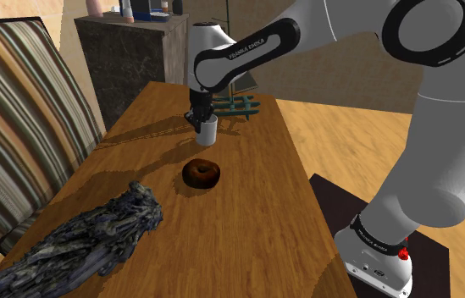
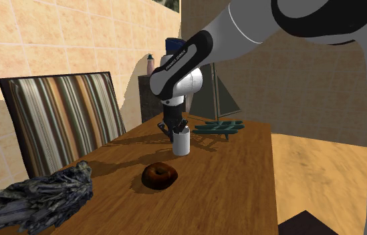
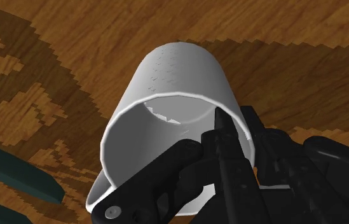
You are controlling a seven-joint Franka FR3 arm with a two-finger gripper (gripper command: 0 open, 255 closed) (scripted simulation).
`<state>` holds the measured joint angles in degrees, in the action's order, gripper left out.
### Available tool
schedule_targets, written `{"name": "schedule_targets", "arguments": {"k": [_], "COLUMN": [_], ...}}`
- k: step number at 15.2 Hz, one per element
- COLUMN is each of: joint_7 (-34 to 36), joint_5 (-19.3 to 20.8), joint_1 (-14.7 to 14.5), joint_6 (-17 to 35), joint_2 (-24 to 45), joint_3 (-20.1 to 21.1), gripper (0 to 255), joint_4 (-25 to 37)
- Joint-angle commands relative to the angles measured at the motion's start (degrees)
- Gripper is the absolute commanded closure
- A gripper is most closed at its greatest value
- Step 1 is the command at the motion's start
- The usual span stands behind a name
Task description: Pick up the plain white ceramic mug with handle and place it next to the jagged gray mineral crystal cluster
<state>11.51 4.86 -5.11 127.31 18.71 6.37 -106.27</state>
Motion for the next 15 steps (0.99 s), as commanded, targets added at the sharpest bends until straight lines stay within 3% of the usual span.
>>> {"name": "schedule_targets", "arguments": {"k": [1,15], "joint_7": [-0.14,-0.91], "joint_5": [-0.13,-0.97], "joint_1": [0.05,0.17], "joint_6": [-0.99,-10.51], "joint_2": [-0.61,-4.52], "joint_3": [0.03,0.3], "gripper": [255,255], "joint_4": [0.4,6.06]}}
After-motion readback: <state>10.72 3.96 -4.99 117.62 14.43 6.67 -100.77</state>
